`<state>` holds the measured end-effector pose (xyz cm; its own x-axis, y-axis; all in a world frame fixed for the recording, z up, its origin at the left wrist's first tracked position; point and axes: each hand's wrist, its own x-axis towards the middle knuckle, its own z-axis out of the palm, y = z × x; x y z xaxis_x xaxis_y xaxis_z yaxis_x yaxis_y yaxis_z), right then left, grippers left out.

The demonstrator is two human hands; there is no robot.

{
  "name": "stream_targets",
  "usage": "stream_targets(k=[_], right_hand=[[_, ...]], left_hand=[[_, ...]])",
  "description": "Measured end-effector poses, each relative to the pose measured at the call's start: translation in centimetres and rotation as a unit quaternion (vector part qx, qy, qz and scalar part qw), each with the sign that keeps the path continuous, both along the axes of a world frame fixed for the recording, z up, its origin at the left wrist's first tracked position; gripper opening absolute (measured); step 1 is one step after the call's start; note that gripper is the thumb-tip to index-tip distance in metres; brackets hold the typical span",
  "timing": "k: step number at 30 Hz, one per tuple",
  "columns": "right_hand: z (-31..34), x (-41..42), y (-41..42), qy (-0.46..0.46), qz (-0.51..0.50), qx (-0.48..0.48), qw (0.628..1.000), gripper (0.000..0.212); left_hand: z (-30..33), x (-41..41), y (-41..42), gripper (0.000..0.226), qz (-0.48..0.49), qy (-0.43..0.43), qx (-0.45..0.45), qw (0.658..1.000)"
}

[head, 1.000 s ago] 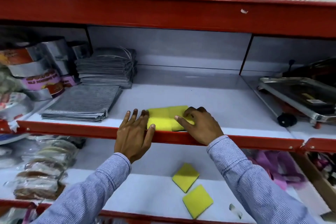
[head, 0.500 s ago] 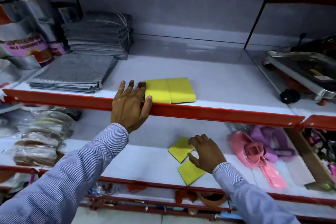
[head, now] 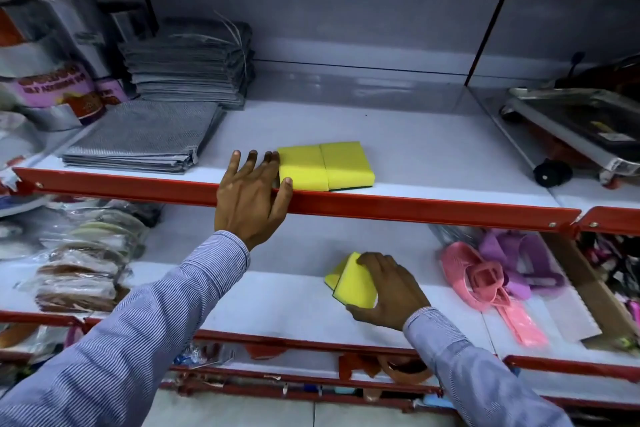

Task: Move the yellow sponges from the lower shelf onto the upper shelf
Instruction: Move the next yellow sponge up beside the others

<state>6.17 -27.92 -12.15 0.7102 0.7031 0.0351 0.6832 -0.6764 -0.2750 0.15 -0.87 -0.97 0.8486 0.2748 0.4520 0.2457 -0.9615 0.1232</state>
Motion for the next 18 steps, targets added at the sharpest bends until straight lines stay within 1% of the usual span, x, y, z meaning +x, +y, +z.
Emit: stream_targets(k=[2, 4, 6, 7, 8, 9, 10, 12, 13, 15, 16, 18], right_hand=[[3.5, -0.5, -0.9, -0.069, 0.09, 0.122, 0.986, 0.085], [7.2, -0.7, -1.2, -0.163, 0.133, 0.243, 0.947, 0.079], [11.2, -0.2, -0.9, -0.239, 0.13, 0.326, 0.905, 0.077], [12.9, 0.7, -0.6, -0.261, 0.108, 0.35, 0.893, 0.076], [14.3, 1.9, -0.2, -0.271, 0.07, 0.359, 0.89, 0.075], [15.7, 3.1, 0.1, -0.269, 0.019, 0.355, 0.895, 0.075], [16.5, 4.8, 0.5, -0.241, -0.038, 0.341, 0.908, 0.076], [17.2, 8.2, 0.8, -0.139, -0.126, 0.274, 0.943, 0.086], [17.1, 9.6, 0.9, -0.088, -0.14, 0.223, 0.961, 0.093], [17.0, 11.4, 0.9, -0.005, -0.117, 0.133, 0.984, 0.106], [17.1, 11.8, 1.0, 0.036, -0.097, 0.095, 0.99, 0.109], [17.3, 11.8, 0.9, 0.092, -0.062, 0.022, 0.994, 0.106]], left_hand=[[-0.1, -0.1, 0.0, 0.064, 0.002, 0.001, 0.001, 1.0], [-0.2, -0.1, 0.1, 0.065, 0.003, 0.002, -0.002, 1.0], [-0.3, -0.1, 0.0, 0.065, 0.005, 0.003, -0.004, 1.0], [-0.3, -0.1, 0.0, 0.066, 0.006, 0.005, -0.003, 1.0], [-0.3, -0.1, 0.0, 0.066, 0.006, 0.006, -0.002, 1.0], [-0.2, -0.1, 0.0, 0.065, 0.006, 0.005, -0.002, 1.0], [-0.2, -0.2, 0.0, 0.065, 0.006, 0.005, -0.003, 1.0], [0.0, -0.2, -0.1, 0.064, 0.006, 0.006, -0.005, 1.0], [0.0, -0.3, -0.1, 0.064, 0.005, 0.007, -0.007, 1.0], [0.2, -0.5, -0.2, 0.062, 0.001, 0.001, -0.009, 1.0], [0.3, -0.6, -0.2, 0.062, 0.0, -0.001, -0.009, 1.0], [0.4, -0.6, -0.2, 0.061, -0.004, 0.003, -0.008, 1.0]])
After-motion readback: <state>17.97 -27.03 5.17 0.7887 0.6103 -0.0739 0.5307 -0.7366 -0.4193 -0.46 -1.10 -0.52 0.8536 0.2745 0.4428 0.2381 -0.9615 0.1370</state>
